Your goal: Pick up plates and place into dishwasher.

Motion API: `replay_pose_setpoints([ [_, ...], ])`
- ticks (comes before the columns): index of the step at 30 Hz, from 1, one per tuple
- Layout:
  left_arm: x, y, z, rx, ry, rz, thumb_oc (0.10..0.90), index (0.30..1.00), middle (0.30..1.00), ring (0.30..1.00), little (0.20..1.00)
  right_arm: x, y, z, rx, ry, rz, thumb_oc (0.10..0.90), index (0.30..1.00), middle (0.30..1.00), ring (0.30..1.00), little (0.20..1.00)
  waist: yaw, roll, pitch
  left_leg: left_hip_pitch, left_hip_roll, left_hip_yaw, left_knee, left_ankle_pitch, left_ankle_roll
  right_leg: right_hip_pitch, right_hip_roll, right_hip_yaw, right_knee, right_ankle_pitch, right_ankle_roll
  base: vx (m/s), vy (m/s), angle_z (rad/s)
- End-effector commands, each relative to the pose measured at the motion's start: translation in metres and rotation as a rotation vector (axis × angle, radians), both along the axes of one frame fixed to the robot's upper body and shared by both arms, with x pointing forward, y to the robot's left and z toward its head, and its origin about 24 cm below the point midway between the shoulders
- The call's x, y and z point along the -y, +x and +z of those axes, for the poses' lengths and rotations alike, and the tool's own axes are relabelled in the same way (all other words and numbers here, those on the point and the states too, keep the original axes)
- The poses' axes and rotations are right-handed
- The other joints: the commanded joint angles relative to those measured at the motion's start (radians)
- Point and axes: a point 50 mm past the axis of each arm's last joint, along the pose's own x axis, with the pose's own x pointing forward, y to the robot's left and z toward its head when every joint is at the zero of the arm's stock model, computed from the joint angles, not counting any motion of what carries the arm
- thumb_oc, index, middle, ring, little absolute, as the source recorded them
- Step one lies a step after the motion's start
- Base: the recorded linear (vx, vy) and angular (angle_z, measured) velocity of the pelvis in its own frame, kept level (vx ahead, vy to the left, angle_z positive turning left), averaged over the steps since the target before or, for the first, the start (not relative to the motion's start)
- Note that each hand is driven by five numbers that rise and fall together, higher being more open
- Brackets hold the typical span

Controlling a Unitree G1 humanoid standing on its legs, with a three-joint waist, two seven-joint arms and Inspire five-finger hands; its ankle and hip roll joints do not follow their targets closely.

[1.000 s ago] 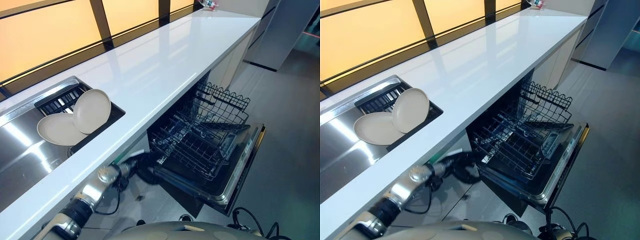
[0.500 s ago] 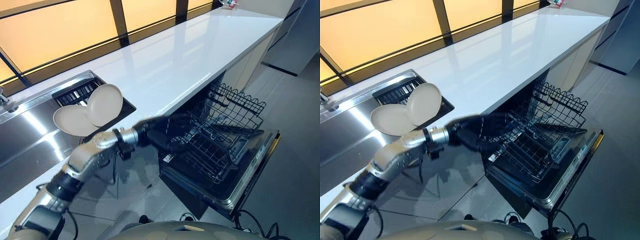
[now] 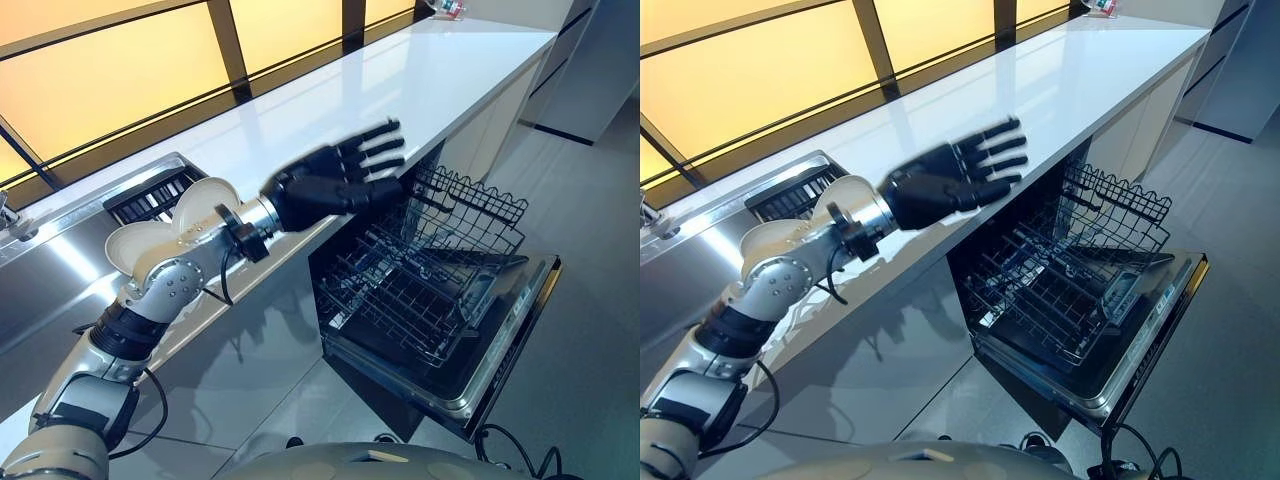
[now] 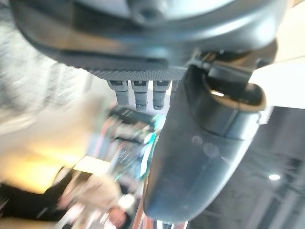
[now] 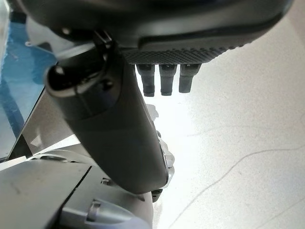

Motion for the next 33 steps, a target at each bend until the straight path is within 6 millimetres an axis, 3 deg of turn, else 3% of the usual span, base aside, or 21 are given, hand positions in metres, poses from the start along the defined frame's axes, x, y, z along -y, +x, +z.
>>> replay_pose_setpoints([
  [1, -0.059, 0.014, 0.117, 0.512, -0.055, 0.442, 0.800, 0.900, 0.900, 0.900, 0.900, 0.004, 0.007, 0.002, 0.004, -0.001, 0.002, 0.800, 0.900, 0.900, 0.900, 0.900, 0.003, -0.033, -0.022, 0.020, -0.082, 0.040, 0.007, -0.077, 0.040, 0.027, 0.011, 0.027, 0.010, -0.017, 0.027, 0.05, 0.012, 0.02],
  [6, -0.130, 0.031, 0.151, 0.536, 0.178, 0.884, 0.800, 0.900, 0.900, 0.900, 0.900, 0.015, -0.002, 0.004, -0.004, -0.027, 0.018, 0.800, 0.900, 0.900, 0.900, 0.900, -0.010, -0.014, -0.029, 0.021, -0.082, 0.057, 0.007, -0.079, 0.033, 0.024, 0.014, 0.033, 0.009, -0.020, 0.034, 0.06, 0.043, -0.02],
  [15, -0.200, 0.018, 0.192, 0.584, 0.632, 1.298, 0.800, 0.900, 0.900, 0.900, 0.900, 0.023, -0.010, 0.007, -0.029, -0.052, 0.015, 0.800, 0.900, 0.900, 0.900, 0.900, -0.017, 0.006, -0.029, 0.016, -0.087, 0.067, 0.007, -0.075, 0.031, 0.016, 0.010, 0.034, 0.009, -0.016, 0.046, 0.06, 0.041, 0.01],
  [22, -0.224, 0.009, 0.200, 0.532, 0.783, 1.372, 0.800, 0.900, 0.900, 0.900, 0.900, 0.026, -0.010, 0.008, -0.044, -0.070, 0.005, 0.800, 0.900, 0.900, 0.900, 0.900, -0.012, 0.014, -0.027, 0.021, -0.093, 0.058, 0.007, -0.085, 0.032, 0.020, 0.008, 0.033, 0.010, -0.022, 0.051, 0.08, 0.052, 0.02],
  [33, -0.234, 0.020, 0.166, 0.365, 0.904, 1.235, 0.800, 0.900, 0.900, 0.900, 0.900, 0.038, -0.019, 0.012, -0.084, -0.119, -0.052, 0.800, 0.900, 0.900, 0.900, 0.900, -0.025, 0.007, 0.001, 0.013, -0.097, 0.067, 0.007, -0.088, 0.037, -0.004, 0.002, 0.053, 0.012, -0.012, 0.059, 0.06, 0.074, -0.01],
])
